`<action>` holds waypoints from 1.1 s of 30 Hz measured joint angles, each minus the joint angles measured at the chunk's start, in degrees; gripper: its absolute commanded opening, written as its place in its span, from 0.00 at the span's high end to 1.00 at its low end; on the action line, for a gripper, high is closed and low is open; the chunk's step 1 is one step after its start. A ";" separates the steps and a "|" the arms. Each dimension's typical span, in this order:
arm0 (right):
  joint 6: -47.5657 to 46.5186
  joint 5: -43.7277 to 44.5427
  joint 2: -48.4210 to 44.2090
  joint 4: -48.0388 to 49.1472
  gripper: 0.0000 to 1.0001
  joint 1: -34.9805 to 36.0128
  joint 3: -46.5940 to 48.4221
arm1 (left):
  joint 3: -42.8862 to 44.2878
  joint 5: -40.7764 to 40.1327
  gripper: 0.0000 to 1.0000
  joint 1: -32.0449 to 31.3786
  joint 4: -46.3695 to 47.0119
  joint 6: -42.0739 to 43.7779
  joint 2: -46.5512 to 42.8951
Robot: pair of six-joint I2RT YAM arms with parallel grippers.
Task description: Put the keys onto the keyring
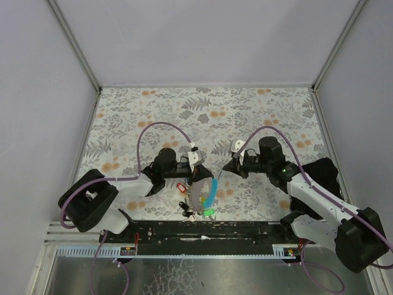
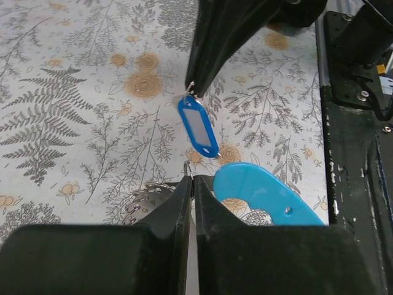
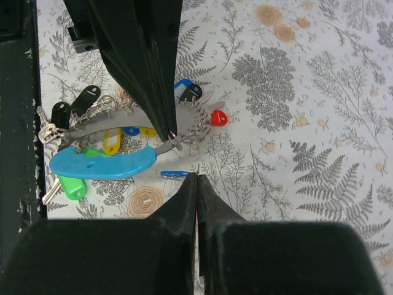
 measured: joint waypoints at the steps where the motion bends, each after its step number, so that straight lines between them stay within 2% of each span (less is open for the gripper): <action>1: -1.38 -1.33 0.96 -1.20 1.00 0.00 1.40 | 0.33 0.76 1.00 0.00 -0.61 0.37 0.00; 9: -6.99 -6.75 6.23 -5.86 1.00 0.00 5.44 | 1.90 5.46 1.00 -0.02 -3.19 1.90 -0.02; 17: -9.49 -9.77 8.44 -10.08 1.00 0.00 6.51 | 2.45 6.08 1.00 -0.26 -5.46 3.08 -0.31; 33: -11.39 -11.17 11.02 -13.29 1.00 0.81 8.76 | 2.56 6.91 1.00 -1.27 -7.10 3.48 -1.25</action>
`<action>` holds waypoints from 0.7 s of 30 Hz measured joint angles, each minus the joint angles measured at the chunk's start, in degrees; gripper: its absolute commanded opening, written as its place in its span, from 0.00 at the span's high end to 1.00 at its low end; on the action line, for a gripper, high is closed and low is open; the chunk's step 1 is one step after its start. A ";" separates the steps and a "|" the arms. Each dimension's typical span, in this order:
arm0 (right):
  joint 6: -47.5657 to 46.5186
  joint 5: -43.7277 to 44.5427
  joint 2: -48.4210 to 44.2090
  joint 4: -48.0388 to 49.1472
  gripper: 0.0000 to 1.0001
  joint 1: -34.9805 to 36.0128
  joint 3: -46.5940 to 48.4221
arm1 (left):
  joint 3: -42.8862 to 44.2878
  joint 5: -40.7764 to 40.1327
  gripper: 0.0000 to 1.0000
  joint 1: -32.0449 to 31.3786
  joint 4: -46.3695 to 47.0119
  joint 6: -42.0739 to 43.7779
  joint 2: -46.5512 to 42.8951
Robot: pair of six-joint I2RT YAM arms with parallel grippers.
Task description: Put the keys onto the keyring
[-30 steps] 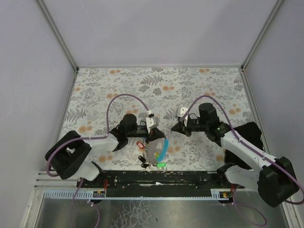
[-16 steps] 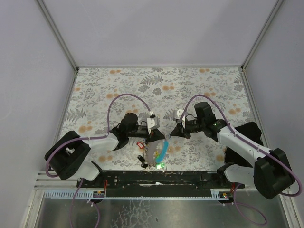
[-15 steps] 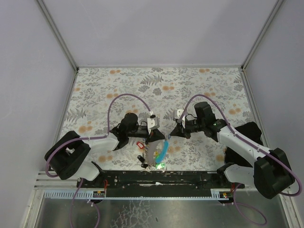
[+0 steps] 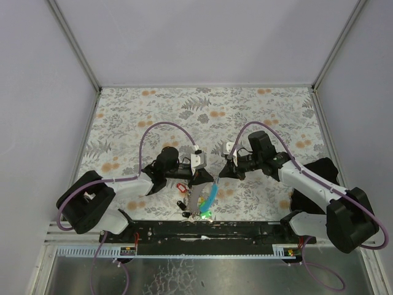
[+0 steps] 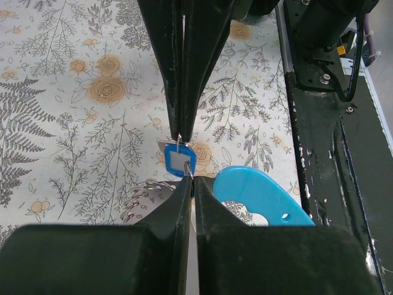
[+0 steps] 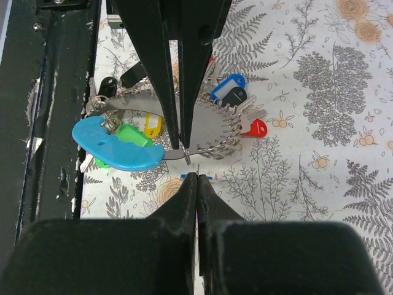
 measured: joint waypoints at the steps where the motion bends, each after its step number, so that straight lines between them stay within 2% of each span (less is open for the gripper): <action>1: -0.17 0.00 0.15 -0.11 1.00 0.22 0.15 | 0.00 0.02 1.00 0.00 0.00 0.00 0.00; 21: -1.09 0.24 0.31 -1.86 1.00 1.16 0.33 | 0.00 0.96 1.00 0.00 0.02 -0.02 -0.07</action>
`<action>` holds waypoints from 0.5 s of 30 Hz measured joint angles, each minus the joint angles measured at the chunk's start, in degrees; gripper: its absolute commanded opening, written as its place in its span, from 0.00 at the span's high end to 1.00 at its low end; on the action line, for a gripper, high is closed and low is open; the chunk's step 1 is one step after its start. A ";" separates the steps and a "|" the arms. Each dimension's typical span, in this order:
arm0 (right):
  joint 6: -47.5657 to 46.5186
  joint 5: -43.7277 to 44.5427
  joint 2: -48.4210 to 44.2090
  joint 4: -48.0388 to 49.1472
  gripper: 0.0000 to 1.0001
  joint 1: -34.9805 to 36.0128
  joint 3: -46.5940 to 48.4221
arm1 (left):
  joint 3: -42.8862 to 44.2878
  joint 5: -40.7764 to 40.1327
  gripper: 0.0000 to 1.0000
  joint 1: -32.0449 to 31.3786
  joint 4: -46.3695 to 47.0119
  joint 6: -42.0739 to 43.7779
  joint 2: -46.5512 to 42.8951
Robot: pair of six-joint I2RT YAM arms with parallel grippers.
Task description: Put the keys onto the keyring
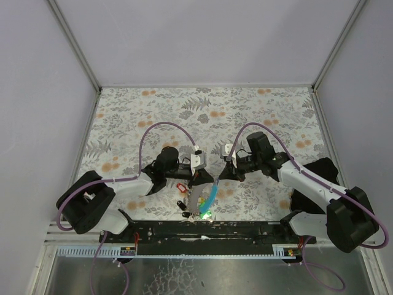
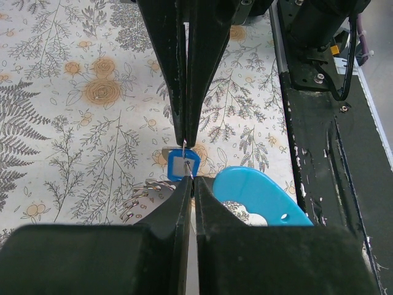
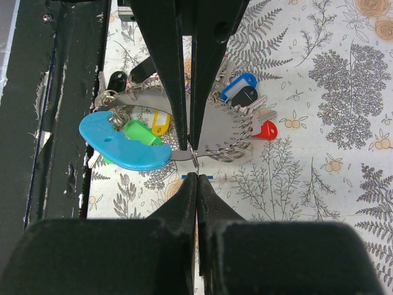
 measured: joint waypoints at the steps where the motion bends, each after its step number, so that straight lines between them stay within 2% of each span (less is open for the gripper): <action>1: -0.02 0.02 0.07 -0.15 1.00 0.04 0.07 | 0.00 0.07 1.00 0.00 0.02 0.00 0.00; 15: -0.44 0.00 0.20 -0.81 1.00 0.37 0.61 | 0.00 0.57 1.00 0.00 0.11 -0.04 -0.26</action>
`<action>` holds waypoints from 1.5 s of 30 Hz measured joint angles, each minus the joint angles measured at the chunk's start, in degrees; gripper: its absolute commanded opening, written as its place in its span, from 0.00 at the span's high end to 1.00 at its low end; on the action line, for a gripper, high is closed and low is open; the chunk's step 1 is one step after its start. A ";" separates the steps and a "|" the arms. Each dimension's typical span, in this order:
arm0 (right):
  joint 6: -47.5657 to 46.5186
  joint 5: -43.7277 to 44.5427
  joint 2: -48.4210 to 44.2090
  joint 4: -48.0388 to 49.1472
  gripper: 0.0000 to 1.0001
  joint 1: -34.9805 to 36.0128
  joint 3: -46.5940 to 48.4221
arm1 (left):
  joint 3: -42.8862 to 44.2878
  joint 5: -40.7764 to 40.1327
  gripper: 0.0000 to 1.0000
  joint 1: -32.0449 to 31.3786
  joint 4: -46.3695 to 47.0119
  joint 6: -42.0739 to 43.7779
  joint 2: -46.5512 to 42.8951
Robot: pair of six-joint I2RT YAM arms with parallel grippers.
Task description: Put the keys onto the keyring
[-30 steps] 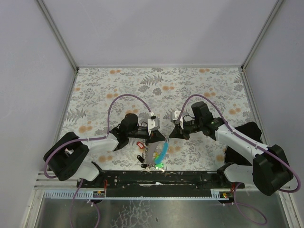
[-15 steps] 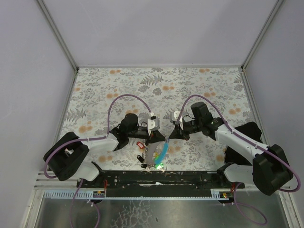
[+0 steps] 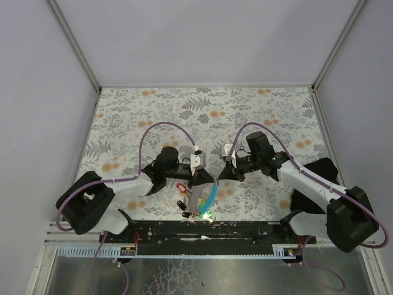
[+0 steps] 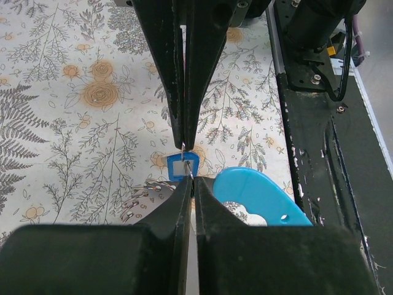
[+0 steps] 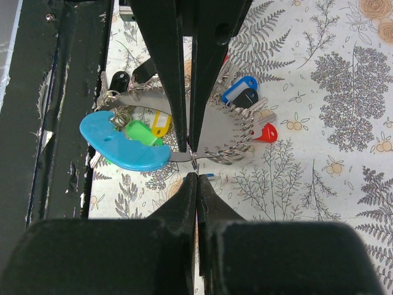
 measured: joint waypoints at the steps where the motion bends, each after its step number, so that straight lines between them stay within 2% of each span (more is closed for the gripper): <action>1: 0.00 0.00 0.02 -0.02 1.00 0.02 0.00 | 0.00 0.02 1.00 0.00 0.00 -0.02 0.00; 16: -0.44 0.00 0.35 -0.20 1.00 0.81 0.11 | 0.00 1.51 1.00 0.24 0.02 -0.63 0.00; 34: -0.42 0.09 -1.09 -0.20 1.00 0.85 0.11 | 0.68 8.70 1.00 3.45 -0.70 -0.61 -0.02; 45: -0.50 -0.09 -1.09 -1.14 1.00 1.49 0.11 | 0.74 9.03 1.00 3.48 -0.70 -0.63 -0.02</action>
